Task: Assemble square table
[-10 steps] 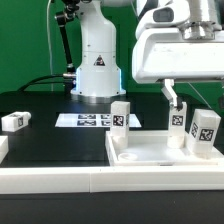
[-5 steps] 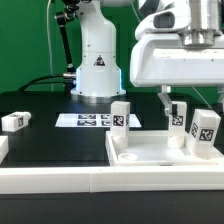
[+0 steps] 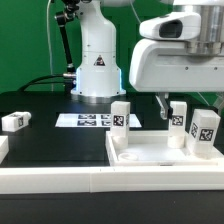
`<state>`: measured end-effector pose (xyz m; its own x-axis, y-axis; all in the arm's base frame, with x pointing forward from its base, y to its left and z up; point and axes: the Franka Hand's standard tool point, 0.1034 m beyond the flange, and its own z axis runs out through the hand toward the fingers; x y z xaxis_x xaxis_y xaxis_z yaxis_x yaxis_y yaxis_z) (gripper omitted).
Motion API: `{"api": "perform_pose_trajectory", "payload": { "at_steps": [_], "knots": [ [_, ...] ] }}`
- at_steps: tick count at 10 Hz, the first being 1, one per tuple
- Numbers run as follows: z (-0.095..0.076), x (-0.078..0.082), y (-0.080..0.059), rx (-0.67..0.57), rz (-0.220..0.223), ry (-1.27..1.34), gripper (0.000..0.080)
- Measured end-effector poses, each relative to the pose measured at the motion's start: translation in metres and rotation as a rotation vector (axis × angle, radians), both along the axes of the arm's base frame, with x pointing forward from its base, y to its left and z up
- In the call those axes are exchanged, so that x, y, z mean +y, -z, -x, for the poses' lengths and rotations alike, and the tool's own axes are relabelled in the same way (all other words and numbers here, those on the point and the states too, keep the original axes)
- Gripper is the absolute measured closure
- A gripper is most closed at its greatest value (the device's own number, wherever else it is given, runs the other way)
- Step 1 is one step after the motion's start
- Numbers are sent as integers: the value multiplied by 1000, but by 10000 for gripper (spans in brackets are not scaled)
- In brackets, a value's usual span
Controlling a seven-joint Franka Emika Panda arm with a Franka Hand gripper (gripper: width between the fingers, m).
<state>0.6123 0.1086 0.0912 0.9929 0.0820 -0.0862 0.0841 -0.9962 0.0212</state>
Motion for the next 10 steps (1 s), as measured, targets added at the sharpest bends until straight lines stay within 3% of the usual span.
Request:
{"api": "perform_pose_trajectory", "payload": {
  "at_steps": [7,9,10],
  "knots": [
    [-9,10,-4,-12,-6,-3,150],
    [-10,13,-5,-21,-9,-4,409],
    [-10,13,-5,-21,-8,8,409]
  ]
}}
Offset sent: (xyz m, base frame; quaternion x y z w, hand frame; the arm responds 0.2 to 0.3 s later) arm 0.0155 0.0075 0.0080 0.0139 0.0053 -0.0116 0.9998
